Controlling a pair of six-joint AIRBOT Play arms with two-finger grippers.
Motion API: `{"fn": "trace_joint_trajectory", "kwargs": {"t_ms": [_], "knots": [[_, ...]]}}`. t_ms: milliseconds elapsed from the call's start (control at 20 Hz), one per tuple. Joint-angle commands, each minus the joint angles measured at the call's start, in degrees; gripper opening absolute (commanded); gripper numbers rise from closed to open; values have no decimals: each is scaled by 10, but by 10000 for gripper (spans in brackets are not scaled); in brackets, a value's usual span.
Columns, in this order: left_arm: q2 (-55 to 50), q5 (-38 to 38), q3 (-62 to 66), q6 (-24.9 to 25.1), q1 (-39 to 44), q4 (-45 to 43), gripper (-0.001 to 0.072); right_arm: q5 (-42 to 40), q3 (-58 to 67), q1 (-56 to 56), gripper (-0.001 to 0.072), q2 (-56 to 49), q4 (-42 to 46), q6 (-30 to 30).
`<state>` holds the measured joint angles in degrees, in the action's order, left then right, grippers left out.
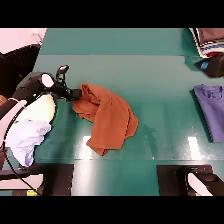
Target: Fold the shirts.
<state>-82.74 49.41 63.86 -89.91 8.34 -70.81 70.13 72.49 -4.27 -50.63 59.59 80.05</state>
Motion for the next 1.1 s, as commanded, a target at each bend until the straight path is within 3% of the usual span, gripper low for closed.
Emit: {"fn": "trace_joint_trajectory", "kwargs": {"t_ms": [0,50,100,150,200,450,700,750,900,1050], "knots": [[-5,10,46,4,-10,-15,27,47,-101,0,21,-3,1,21],[-5,18,63,4,-9,-19,27,61,-144,-2,39,-11,-1,33],[-5,21,75,4,-9,-19,27,71,-186,-8,219,-24,-1,40],[-5,21,81,4,-9,-19,27,71,-231,-19,454,-42,-2,40],[-5,21,82,4,-9,-19,27,61,-269,-35,490,-64,-14,40],[-5,25,81,15,-9,-27,27,-81,-355,-178,444,-194,-183,-6],[-5,32,81,34,-9,-32,27,-118,-285,-283,443,-305,-193,-7],[-5,34,81,33,-9,-36,27,-117,-265,-291,392,-322,-190,-7],[-4,43,81,33,-9,-46,27,-117,-213,-294,20,-350,-185,-23],[30,44,93,26,-9,-97,26,-100,-154,-261,18,-322,-95,-3]]}}
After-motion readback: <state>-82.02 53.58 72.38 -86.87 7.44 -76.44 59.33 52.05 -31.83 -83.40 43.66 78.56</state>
